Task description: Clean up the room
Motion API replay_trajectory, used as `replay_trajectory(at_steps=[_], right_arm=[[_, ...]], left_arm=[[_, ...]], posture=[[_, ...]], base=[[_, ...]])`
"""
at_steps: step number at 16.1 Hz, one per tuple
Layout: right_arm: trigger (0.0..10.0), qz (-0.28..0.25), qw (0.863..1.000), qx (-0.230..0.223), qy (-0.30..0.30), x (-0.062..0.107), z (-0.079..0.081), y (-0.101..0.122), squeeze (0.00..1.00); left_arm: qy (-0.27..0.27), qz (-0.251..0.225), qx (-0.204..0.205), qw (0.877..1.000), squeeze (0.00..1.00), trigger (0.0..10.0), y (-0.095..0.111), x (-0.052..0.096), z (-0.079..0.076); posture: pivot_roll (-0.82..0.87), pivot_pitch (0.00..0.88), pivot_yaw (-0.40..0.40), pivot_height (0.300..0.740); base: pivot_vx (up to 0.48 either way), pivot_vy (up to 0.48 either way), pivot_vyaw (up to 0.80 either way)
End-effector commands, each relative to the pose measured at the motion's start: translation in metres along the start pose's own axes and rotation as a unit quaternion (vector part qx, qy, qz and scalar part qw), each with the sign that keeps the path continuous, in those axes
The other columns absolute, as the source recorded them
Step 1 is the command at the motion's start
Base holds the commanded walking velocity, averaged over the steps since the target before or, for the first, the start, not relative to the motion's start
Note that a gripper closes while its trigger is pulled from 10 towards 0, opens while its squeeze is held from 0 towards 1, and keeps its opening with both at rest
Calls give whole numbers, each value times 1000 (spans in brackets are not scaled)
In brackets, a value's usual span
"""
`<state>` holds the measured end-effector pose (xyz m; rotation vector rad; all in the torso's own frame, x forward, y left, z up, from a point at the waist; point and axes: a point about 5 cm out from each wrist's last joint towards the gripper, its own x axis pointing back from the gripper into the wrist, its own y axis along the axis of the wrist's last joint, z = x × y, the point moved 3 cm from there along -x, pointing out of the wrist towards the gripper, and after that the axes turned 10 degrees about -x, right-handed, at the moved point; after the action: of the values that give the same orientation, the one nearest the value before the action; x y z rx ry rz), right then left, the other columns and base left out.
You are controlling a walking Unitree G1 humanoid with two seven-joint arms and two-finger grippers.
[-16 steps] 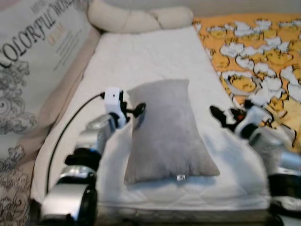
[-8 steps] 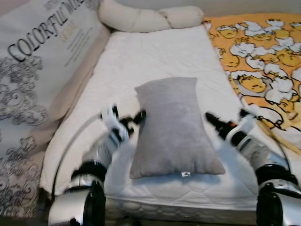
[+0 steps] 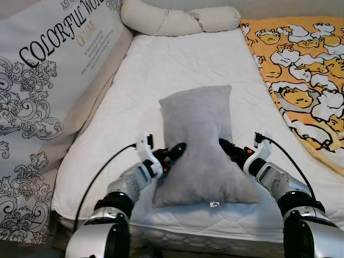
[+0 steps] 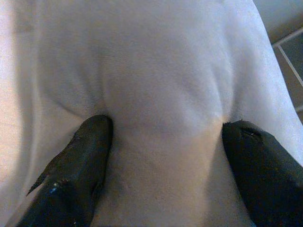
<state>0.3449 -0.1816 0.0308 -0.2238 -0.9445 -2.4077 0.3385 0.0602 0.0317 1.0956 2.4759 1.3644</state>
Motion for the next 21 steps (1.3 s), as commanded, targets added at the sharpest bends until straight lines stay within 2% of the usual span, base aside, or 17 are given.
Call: replay_trajectory(at_steps=[1,2,6,8,10,12,14,17,19,21], right_arm=[[0,29,1000,0,0,-3,0,-19,0],[0,27,1000,4,1,-3,0,-20,0],[0,36,999,16,9,-4,2,-24,0],[0,15,1000,11,7,-5,3,-21,0],[0,-8,999,45,9,-8,7,-17,0],[0,11,999,42,8,-9,8,-22,0],[0,9,999,31,16,-13,15,-23,0],[0,-8,999,38,19,-16,21,-20,0],[0,-36,998,38,31,-18,32,-12,0],[0,-51,997,38,40,-19,40,-7,0]], left_arm=[[-15,34,-11,999,0,1412,-14,-3,-8],[-11,34,-21,999,0,0,-15,-5,-8],[-14,30,-23,999,0,0,-14,-6,-10],[-18,33,-26,999,0,0,-13,-6,-10],[-22,33,-34,999,0,0,-11,-6,-10],[-24,47,-41,998,0,0,-13,-5,-9],[-28,54,-63,996,0,0,-11,-6,-10],[-40,47,-99,993,0,0,-3,-8,-15],[-45,34,-131,990,0,0,11,-11,-21],[-45,18,-140,989,0,0,22,-14,-26]], posture=[[-78,0,106,740],[-80,0,108,740],[-88,0,117,740],[-87,0,117,740],[-87,0,118,740],[-88,0,119,740],[-90,0,121,740],[-94,0,128,740],[-96,0,131,740],[-90,0,133,740]], base=[[0,0,0],[0,0,0],[0,0,0],[0,0,0],[0,0,0],[0,0,0],[0,0,0],[0,0,0],[0,0,0],[0,0,0]])
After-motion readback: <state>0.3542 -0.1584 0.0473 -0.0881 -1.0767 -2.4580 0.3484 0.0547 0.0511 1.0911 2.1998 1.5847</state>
